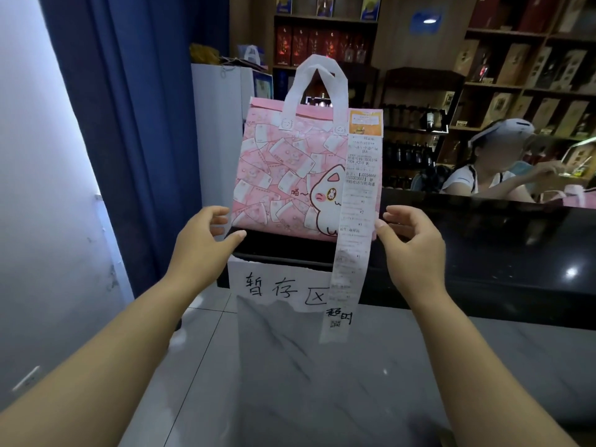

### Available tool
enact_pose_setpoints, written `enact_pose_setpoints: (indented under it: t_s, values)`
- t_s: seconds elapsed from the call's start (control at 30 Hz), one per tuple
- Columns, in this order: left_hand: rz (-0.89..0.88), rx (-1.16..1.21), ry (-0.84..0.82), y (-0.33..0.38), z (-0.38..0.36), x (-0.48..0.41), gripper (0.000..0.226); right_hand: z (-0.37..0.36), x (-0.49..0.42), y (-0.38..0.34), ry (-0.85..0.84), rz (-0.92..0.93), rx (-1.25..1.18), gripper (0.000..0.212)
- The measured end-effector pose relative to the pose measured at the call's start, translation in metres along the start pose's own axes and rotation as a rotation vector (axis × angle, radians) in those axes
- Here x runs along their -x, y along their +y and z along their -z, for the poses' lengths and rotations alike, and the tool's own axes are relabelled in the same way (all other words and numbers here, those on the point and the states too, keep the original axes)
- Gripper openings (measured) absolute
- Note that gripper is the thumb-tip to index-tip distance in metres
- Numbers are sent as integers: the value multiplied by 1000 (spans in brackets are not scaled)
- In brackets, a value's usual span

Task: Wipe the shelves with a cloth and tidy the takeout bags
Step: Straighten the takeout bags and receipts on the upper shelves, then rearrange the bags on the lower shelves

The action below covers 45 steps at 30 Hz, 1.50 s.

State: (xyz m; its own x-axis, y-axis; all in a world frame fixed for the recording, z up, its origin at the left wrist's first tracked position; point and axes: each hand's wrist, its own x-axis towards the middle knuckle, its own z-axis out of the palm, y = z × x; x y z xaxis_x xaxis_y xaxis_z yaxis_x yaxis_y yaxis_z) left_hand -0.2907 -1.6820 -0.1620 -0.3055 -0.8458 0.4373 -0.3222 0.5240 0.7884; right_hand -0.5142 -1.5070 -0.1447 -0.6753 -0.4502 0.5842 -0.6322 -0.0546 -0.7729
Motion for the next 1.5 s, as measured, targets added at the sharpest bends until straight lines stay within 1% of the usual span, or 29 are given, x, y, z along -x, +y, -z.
enact_pose_setpoints:
  t_s: [0.1, 0.27, 0.37, 0.47, 0.57, 0.63, 0.7, 0.83, 1.0, 1.13, 1.27, 1.5]
  values:
    - [-15, -11, 21, 2, 10, 17, 34, 2, 13, -5, -60, 15, -13, 13]
    - [-48, -74, 20, 8, 43, 62, 29, 5, 46, -20, -212, 17, -36, 8]
    - [-94, -171, 4, 11, 71, 101, 26, 8, 72, -34, -331, -6, -23, 6]
    - [-131, -304, -13, 10, 103, 146, 29, 12, 105, -50, -442, -5, 20, 6]
    - [-130, -417, -30, 10, 135, 196, 31, 17, 144, -68, -560, 23, 80, 7]
    - [-106, -447, -37, 11, 157, 233, 30, 21, 171, -81, -645, 63, 131, 13]
    - [-65, -461, -29, 14, 177, 269, 27, 24, 198, -95, -731, 105, 167, 18]
    - [8, -500, 12, 27, 213, 337, 23, 33, 246, -126, -880, 183, 177, 21]
    - [136, -519, 117, 49, 246, 421, 26, 49, 296, -161, -1032, 317, 102, 25]
    - [274, -555, 220, 69, 259, 502, 23, 62, 335, -182, -1176, 429, 9, 31]
    - [434, -593, 331, 89, 258, 589, 21, 82, 382, -193, -1311, 536, -88, 29]
    - [721, -669, 439, 144, 265, 742, 21, 123, 480, -222, -1545, 619, -229, 23]
